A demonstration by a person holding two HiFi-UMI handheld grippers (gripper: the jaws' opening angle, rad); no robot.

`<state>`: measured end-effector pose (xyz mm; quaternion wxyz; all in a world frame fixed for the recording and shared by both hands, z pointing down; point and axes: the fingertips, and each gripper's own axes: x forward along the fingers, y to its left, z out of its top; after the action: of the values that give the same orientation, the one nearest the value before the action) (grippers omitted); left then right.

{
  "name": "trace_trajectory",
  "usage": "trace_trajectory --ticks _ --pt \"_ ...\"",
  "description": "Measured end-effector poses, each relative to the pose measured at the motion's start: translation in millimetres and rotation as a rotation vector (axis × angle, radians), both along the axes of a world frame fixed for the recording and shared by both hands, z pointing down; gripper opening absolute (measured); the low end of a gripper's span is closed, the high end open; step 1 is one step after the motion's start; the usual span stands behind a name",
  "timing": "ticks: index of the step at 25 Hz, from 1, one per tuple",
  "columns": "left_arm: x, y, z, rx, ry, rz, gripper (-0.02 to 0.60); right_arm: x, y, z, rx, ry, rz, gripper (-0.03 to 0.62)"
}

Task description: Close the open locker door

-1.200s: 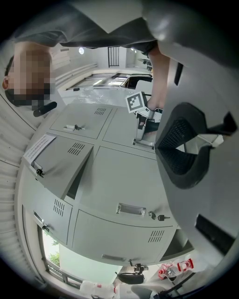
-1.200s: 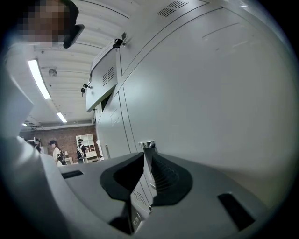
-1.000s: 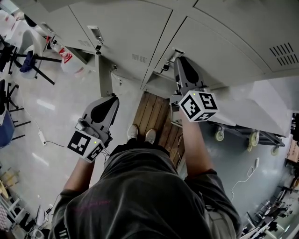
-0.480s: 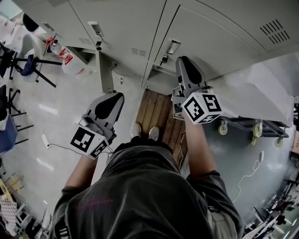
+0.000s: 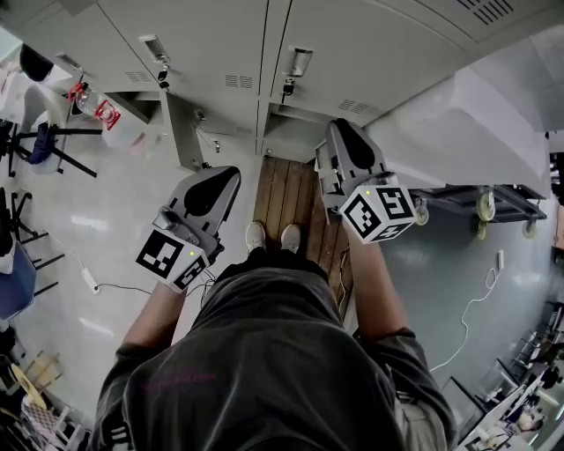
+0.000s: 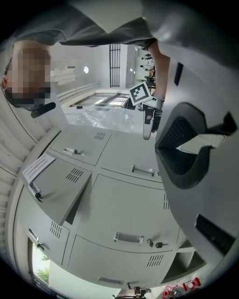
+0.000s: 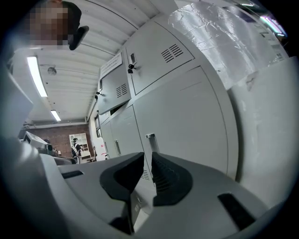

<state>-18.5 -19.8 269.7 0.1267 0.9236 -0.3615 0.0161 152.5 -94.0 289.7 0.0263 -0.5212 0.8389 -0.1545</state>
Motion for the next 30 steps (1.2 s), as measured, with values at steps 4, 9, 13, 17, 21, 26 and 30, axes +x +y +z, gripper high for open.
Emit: trace_trajectory --ticks 4,9,13,17,21,26,30 --pt "20.2 3.7 6.1 -0.010 -0.002 0.042 0.015 19.7 18.7 8.0 -0.017 0.003 0.029 0.061" --pt "50.9 6.0 21.0 -0.039 -0.007 0.090 0.015 54.9 40.6 28.4 -0.057 0.011 0.065 0.061" --pt "81.3 8.4 38.4 -0.075 -0.029 0.125 0.015 88.5 57.9 59.4 -0.126 0.001 0.085 0.063" --pt "114.5 6.9 51.9 -0.100 -0.056 0.150 0.015 122.3 69.4 89.6 -0.182 -0.013 0.098 0.063" --pt "149.7 4.5 68.8 -0.109 -0.082 0.173 0.015 152.4 81.0 122.2 -0.231 -0.002 0.104 0.067" --pt "188.4 5.1 86.8 -0.132 -0.108 0.191 0.015 180.4 96.8 162.4 -0.301 -0.001 0.101 0.086" --pt "214.8 6.7 101.5 -0.156 -0.125 0.199 0.015 195.2 103.8 190.2 -0.346 -0.003 0.079 0.095"
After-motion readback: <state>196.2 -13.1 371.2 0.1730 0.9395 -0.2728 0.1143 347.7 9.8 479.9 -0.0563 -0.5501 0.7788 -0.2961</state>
